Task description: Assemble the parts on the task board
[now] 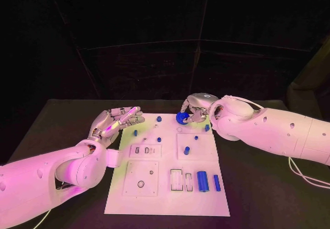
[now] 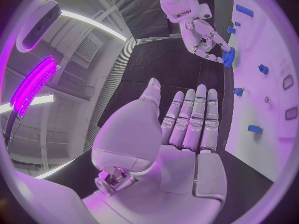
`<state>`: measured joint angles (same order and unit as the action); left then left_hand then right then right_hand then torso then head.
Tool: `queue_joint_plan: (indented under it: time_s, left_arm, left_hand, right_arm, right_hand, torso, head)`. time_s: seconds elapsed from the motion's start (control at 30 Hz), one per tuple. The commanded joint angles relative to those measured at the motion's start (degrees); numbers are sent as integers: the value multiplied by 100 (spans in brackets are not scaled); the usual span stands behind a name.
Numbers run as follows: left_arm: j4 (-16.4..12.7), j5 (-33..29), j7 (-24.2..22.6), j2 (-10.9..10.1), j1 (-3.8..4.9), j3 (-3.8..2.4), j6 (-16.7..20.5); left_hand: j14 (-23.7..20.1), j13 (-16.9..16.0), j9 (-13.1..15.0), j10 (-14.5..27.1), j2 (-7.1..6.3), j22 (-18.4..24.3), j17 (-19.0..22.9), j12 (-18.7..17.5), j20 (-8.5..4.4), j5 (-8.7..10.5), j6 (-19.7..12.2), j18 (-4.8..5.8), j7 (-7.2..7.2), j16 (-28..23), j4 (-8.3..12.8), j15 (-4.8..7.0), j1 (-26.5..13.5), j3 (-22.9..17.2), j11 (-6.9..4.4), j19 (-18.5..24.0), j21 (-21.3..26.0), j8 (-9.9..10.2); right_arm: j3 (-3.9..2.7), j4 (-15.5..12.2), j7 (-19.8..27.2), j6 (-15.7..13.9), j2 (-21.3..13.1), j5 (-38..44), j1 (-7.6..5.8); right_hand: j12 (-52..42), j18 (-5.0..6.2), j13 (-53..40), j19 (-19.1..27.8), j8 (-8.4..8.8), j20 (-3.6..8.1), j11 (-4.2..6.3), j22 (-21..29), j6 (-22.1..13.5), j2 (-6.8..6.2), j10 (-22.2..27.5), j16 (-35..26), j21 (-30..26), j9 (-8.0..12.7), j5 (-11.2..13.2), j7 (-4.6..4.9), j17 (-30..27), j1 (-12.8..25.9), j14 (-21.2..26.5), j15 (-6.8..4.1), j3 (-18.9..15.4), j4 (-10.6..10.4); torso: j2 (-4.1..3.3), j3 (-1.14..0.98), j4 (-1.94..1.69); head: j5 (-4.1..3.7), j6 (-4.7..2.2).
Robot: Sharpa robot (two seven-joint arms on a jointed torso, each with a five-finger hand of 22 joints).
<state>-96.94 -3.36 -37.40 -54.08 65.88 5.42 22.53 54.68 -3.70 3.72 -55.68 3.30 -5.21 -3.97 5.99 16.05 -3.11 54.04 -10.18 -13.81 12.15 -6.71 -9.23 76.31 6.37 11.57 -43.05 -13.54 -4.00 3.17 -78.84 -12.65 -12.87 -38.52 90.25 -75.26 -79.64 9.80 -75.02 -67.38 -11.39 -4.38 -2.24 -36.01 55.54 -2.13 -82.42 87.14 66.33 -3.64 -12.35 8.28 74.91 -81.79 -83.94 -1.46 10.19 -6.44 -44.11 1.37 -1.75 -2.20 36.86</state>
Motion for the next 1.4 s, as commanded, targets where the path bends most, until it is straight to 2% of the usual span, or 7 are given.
queue_joint_plan:
  time_s: [0.03,0.1,0.27,0.5,0.8,1.07,1.4]
  left_arm:
    - [-15,43,-46,4,8,-4,-41]
    - [-17,43,-54,6,8,-4,-34]
    - [-19,43,-62,7,8,-4,-23]
    - [-23,43,-68,17,9,-5,-24]
    - [-28,43,-66,28,10,-5,-24]
    - [-22,43,-64,37,25,-6,-17]
    - [-18,43,-62,40,30,-6,-19]
  left_hand:
    - [15,6,-7,43,44,6,7,-22,8,-4,-40,-28,-80,-23,32,-41,7,-7,15,-41,31,37]
    - [16,6,-6,45,52,10,7,-25,9,-5,-42,-28,-81,-28,41,-41,13,-12,16,-41,35,36]
    - [16,6,-6,45,54,11,6,-26,9,-5,-43,-28,-82,-28,43,-42,14,-12,16,-41,36,36]
    - [16,6,-6,45,54,11,6,-26,9,-5,-43,-28,-82,-28,43,-42,14,-12,16,-41,36,36]
    - [17,6,-6,45,57,12,6,-27,9,-5,-43,-29,-82,-30,45,-42,15,-14,16,-41,37,35]
    - [17,6,-6,45,57,12,6,-27,9,-5,-43,-29,-82,-30,45,-42,15,-14,16,-41,37,35]
    - [17,6,-6,45,57,12,6,-27,9,-5,-43,-29,-82,-30,45,-42,15,-14,16,-41,37,35]
  right_arm:
    - [-6,-116,-107,-368,81,257,-14]
    - [-7,-137,-164,-397,172,309,-14]
    - [-7,-27,-228,-367,497,384,-14]
    - [-3,208,-196,-230,938,408,1]
    - [3,483,-286,58,1354,454,85]
    - [15,607,-359,269,1510,487,116]
    - [22,620,-476,350,1526,560,126]
  right_hand:
    - [62,-89,-195,4,51,6,-16,7,221,-83,5,24,19,-18,-19,-87,610,103,-429,-29,177,-161]
    - [71,-88,-188,5,62,4,-18,9,220,-107,9,21,18,-17,-20,-85,603,130,-428,-27,194,-169]
    - [73,-87,-189,8,73,2,-19,13,224,-133,7,22,16,-18,-23,-85,607,153,-429,-26,221,-173]
    - [68,-86,-197,8,78,2,-17,14,229,-138,2,24,16,-19,-29,-87,618,156,-431,-26,243,-169]
    - [85,-83,-181,15,93,1,-19,29,226,-165,12,21,9,-18,-33,-84,609,161,-429,-26,274,-152]
    - [99,-82,-169,21,107,0,-23,42,219,-189,20,21,3,-17,-24,-78,611,171,-429,-24,292,-141]
    - [136,-82,-136,24,146,-8,-39,48,199,-273,45,20,-3,-16,-24,-61,612,239,-429,-13,309,-125]
  torso:
    - [-1,8,3]
    - [-7,9,-15]
    - [-10,13,-26]
    - [-15,5,-6]
    - [-13,3,-6]
    - [-10,-3,6]
    - [-10,-8,6]
  head:
    - [11,-17]
    - [15,-27]
    - [56,-20]
    - [137,-12]
    - [138,-2]
    - [158,20]
    - [170,38]
